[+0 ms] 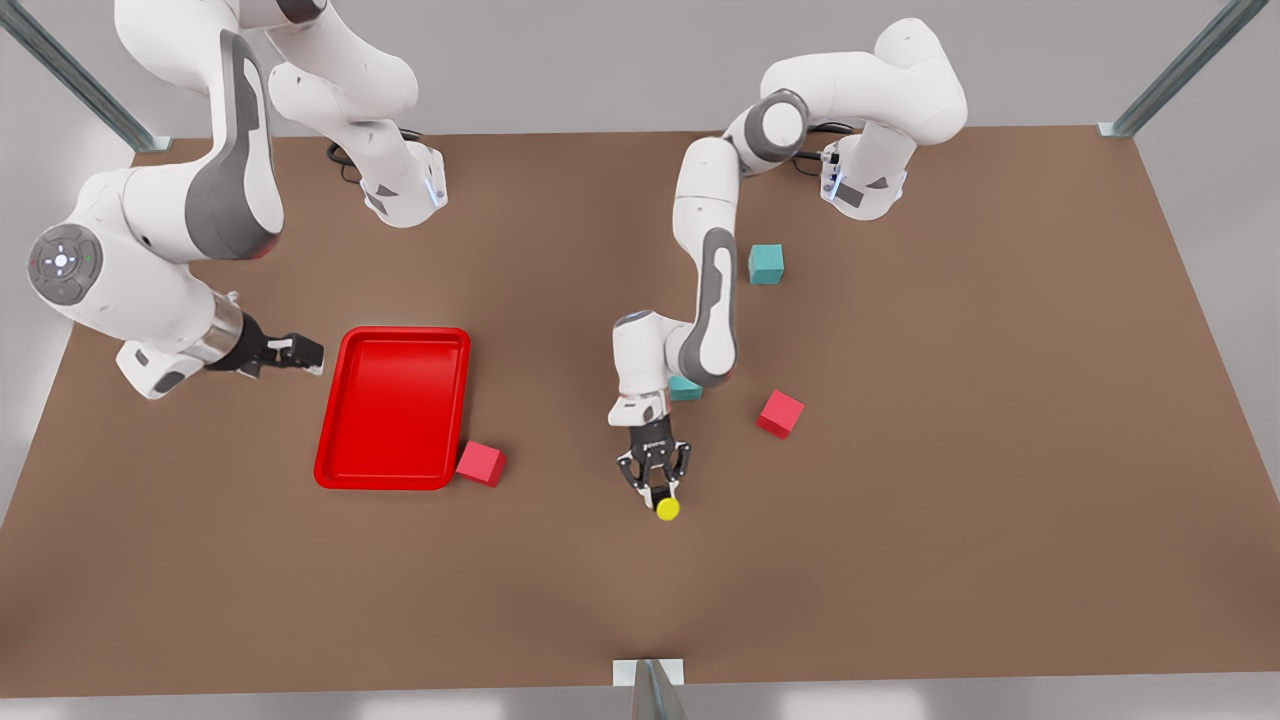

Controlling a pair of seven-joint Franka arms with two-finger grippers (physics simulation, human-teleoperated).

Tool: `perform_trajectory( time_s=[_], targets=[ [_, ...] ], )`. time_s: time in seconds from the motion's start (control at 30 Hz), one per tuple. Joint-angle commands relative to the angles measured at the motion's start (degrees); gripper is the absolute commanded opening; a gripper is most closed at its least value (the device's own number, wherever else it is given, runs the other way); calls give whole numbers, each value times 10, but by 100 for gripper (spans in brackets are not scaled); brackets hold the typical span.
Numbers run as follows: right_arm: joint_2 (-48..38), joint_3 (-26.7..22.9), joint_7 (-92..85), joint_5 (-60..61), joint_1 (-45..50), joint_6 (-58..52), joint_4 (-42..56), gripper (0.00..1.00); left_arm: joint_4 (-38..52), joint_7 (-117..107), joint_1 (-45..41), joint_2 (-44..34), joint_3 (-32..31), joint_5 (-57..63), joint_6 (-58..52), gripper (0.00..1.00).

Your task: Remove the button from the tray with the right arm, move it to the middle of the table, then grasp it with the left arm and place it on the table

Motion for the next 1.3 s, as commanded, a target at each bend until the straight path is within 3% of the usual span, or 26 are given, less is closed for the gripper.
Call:
perform_trajectory(
  time_s=[0.0,0.17,0.43,0.93,1.27],
  targets=[
    [-14,0,-1,0,2,3,-7,100,0,-187,-3,9,5,0,15,37],
    [-36,45,-1,-7,1,46,-27,100,-12,-231,-31,43,42,0,10,37],
    [-33,45,-1,-8,-2,43,-25,100,-23,-263,-54,86,77,1,8,36],
    [-24,43,-1,-15,-8,24,-14,100,-18,-263,-58,93,75,106,6,36],
    [-27,41,-1,-16,-7,11,-14,100,-16,-263,-64,100,75,111,-7,36]
  ],
)
